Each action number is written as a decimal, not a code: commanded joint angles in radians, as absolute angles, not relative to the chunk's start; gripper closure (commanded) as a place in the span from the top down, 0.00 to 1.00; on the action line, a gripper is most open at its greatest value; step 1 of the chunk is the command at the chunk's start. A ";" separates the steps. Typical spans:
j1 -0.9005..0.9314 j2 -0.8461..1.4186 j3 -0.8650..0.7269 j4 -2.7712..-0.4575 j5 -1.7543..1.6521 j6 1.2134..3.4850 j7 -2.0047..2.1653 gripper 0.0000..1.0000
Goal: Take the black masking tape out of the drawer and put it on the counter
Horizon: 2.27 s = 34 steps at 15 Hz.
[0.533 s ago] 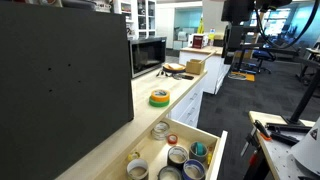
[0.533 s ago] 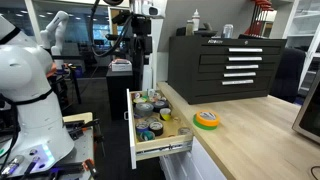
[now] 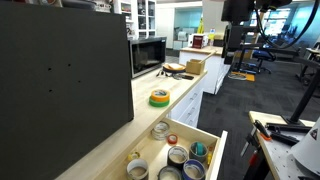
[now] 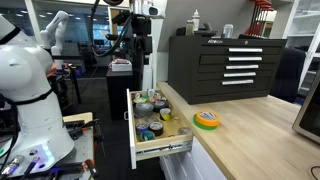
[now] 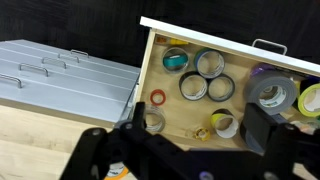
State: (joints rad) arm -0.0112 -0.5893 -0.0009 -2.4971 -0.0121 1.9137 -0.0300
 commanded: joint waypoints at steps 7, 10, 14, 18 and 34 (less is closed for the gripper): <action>-0.007 -0.589 -0.004 -2.495 -0.014 1.911 -0.028 1.00; -0.007 -0.589 -0.004 -2.495 -0.014 1.911 -0.028 1.00; 0.001 -0.582 -0.002 -2.509 -0.005 1.930 -0.032 1.00; -0.001 -0.531 0.000 -2.524 -0.006 2.020 -0.021 1.00; 0.024 -0.315 0.042 -2.608 -0.009 2.459 0.005 1.00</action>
